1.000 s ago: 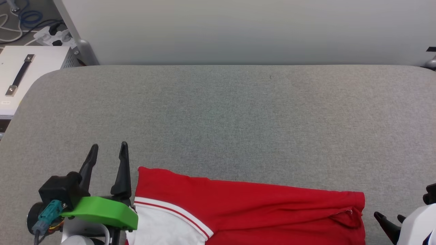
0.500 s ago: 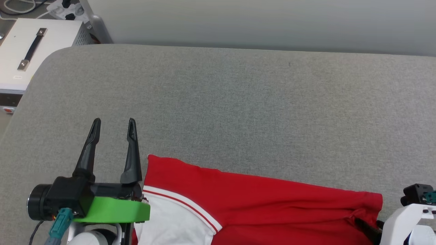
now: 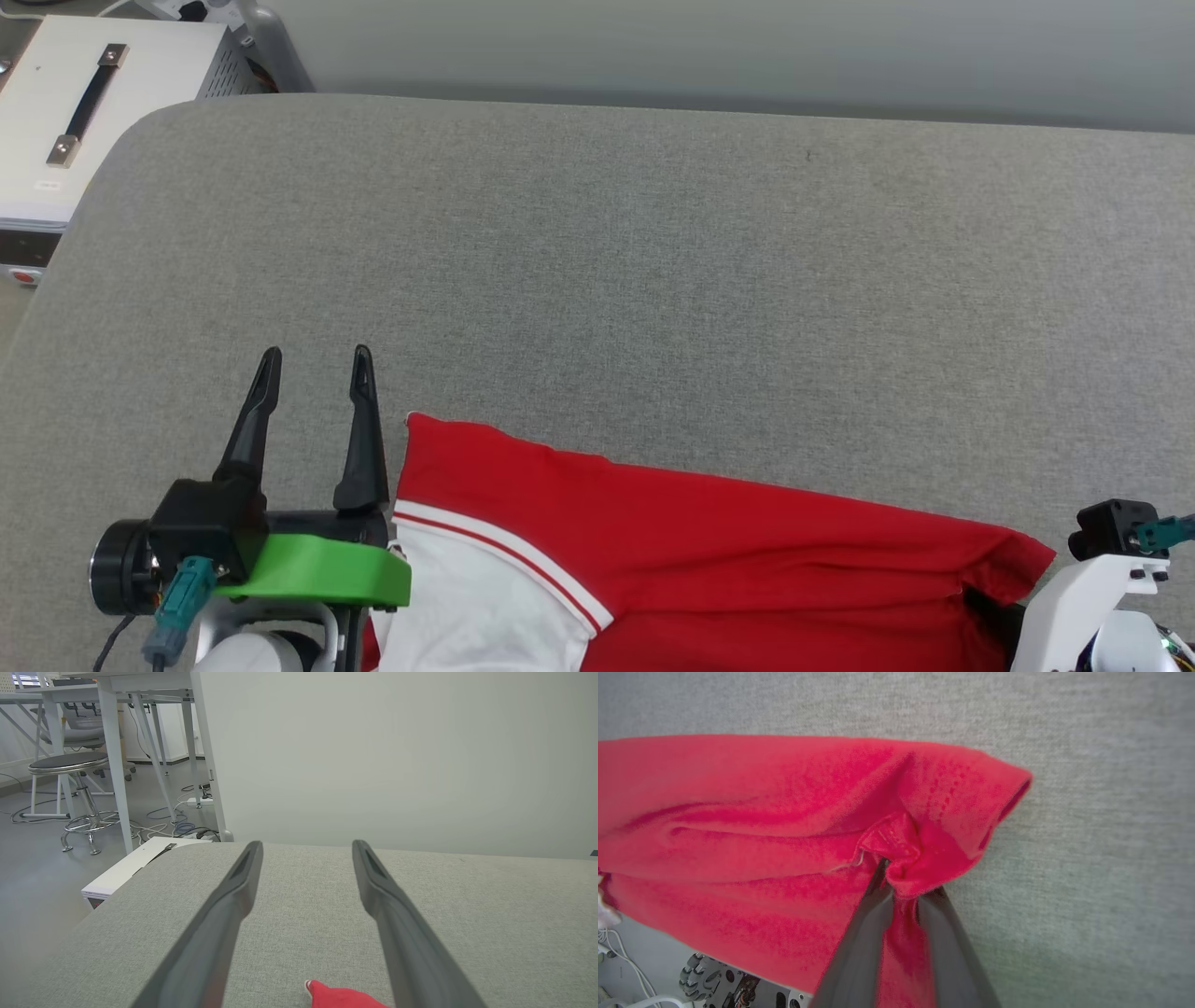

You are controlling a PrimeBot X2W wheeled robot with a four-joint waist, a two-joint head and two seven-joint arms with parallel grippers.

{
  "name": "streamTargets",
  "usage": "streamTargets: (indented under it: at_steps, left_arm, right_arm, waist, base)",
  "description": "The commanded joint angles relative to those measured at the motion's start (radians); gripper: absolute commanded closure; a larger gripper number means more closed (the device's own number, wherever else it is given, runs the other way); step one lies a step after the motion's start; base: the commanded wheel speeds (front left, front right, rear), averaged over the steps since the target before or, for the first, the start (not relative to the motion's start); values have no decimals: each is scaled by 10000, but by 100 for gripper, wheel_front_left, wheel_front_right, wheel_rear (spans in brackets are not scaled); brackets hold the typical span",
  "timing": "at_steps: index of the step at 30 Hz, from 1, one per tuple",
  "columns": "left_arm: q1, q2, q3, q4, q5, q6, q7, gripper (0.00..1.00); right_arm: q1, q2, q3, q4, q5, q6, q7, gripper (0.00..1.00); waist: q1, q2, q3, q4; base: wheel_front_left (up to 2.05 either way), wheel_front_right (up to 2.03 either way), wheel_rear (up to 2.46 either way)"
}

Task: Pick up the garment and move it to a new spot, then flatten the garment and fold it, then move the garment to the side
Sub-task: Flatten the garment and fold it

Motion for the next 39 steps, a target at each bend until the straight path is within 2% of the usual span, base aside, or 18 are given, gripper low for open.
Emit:
streamTargets:
  at_steps: [1, 12, 30, 33, 39]
  left_arm:
    - [-1, -78, -15, 79, -93, -46, 1, 0]
    - [341, 17, -9, 335, -268, -7, 84, 0]
    - [756, 180, -37, 259, -424, 125, 271, 0]
    - [781, 173, -46, 266, -443, 128, 268, 0]
    - [786, 186, -68, 281, -472, 109, 281, 0]
  right_arm:
    - [-48, 178, 238, 237, 81, 4, -3, 100]
    - [-143, -57, -258, 186, 231, 4, -619, 100]
    - [-54, -1017, -2946, 433, 459, 4, -234, 100]
    - [-68, -969, -3080, 375, 622, 4, -5, 100]
    - [-179, -82, -3053, -7, 2273, 4, 1028, 100]
  waist:
    - [0, 0, -44, -1]
    - [0, 0, -562, -161]
    - [0, 0, -1127, -654]
    - [0, 0, -1183, -671]
    - [0, 0, -1299, -600]
  base:
    - [0, 0, 0]
    - [0, 0, 0]
    - [0, 0, 0]
    - [0, 0, 0]
    - [0, 0, 0]
